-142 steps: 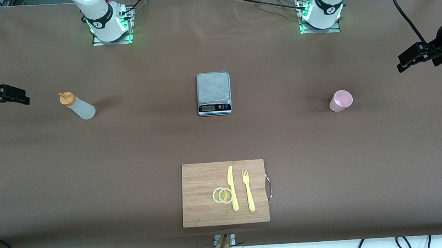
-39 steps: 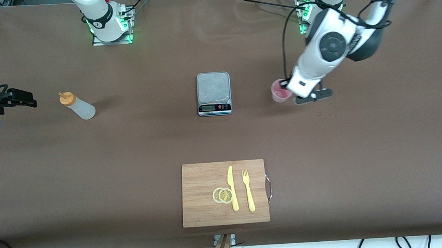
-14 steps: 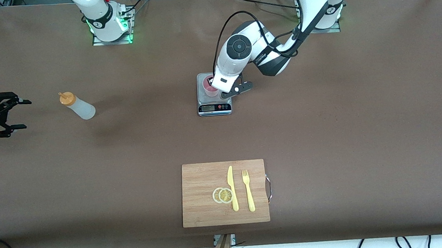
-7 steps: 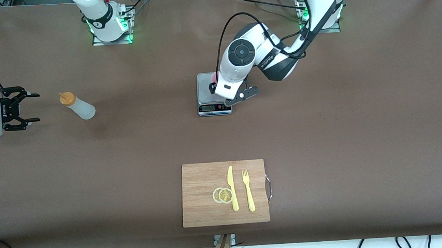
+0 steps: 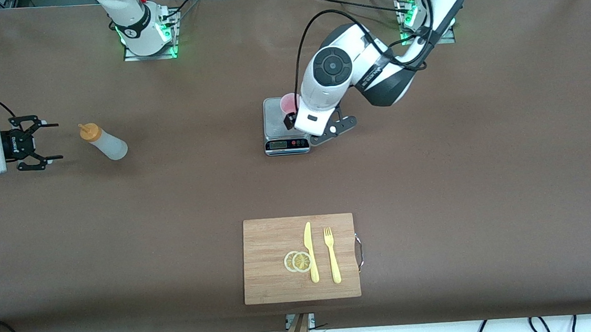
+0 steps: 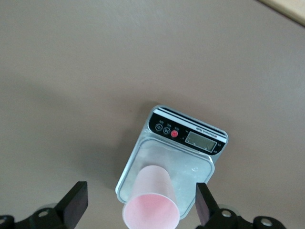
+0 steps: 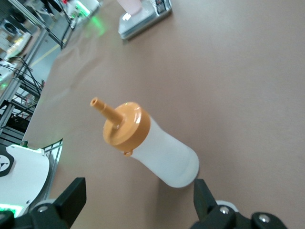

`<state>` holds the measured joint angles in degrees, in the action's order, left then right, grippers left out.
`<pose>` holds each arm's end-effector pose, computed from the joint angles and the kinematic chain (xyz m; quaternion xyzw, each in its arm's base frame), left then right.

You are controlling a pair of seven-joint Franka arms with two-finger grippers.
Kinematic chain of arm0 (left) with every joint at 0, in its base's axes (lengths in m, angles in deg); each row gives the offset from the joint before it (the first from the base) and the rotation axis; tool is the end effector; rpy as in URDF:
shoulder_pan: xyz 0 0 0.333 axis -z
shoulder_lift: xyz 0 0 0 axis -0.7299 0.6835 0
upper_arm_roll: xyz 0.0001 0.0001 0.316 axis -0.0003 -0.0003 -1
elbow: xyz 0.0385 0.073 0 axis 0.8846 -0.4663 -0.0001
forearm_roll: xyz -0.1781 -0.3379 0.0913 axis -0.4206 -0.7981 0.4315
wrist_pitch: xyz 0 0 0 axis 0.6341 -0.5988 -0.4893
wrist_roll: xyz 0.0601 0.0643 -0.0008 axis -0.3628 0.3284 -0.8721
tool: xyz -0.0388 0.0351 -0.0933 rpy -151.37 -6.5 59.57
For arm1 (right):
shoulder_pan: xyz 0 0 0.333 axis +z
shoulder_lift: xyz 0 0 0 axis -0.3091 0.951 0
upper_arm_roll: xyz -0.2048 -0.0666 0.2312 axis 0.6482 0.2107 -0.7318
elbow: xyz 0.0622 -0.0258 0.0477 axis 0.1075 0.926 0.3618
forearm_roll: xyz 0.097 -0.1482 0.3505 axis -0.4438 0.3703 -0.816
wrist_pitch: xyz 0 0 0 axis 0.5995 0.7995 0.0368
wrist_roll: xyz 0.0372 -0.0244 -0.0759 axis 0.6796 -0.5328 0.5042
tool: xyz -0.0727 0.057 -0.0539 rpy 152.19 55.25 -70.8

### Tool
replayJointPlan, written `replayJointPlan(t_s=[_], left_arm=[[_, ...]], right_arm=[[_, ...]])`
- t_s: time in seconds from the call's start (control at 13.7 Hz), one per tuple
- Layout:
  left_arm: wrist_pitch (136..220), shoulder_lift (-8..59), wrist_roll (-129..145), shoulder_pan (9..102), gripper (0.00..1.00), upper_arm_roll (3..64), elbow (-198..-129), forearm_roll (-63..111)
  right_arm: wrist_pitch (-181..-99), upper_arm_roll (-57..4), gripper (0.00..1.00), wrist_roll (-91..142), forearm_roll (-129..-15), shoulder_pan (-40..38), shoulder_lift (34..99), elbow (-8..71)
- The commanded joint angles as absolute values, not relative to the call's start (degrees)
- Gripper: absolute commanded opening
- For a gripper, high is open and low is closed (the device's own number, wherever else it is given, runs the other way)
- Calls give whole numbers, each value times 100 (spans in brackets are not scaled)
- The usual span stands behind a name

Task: Add sauce to pink cup with both arms
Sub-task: 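Release the cup and withdraw the left gripper while the right gripper reaches the bottle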

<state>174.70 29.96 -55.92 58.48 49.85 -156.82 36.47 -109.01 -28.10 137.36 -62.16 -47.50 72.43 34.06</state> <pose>0.5024 -0.4415 0.3618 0.9678 0.2218 -0.1137 0.0363 0.5003 -0.2653 0.2504 -0.7191 -0.5439 -0.1021 0.4203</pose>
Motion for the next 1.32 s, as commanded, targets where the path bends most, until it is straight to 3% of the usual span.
replayJointPlan(t_s=[0.0, 0.37, 0.88, 1.24], left_arm=[[17036, 2697, -5029, 5323, 99, 5022, -15429, 3820], [16772, 2151, -3035, 3892, 100, 5013, -15428, 3829], [16798, 2063, -555, 1825, 100, 5039, -15095, 4049], [16772, 1774, 115, 1050, 100, 5005, -15059, 4031]], right_arm=[[-10891, -2855, 100, 14393, -6472, -5025, 7153, 3869], [-10891, -2863, 100, 15501, -6875, -5219, 7512, 4161], [-10873, -2933, 100, 16188, -7465, -5175, 7847, 4161], [-10882, -3004, 100, 16750, -7913, -5044, 8145, 4143]])
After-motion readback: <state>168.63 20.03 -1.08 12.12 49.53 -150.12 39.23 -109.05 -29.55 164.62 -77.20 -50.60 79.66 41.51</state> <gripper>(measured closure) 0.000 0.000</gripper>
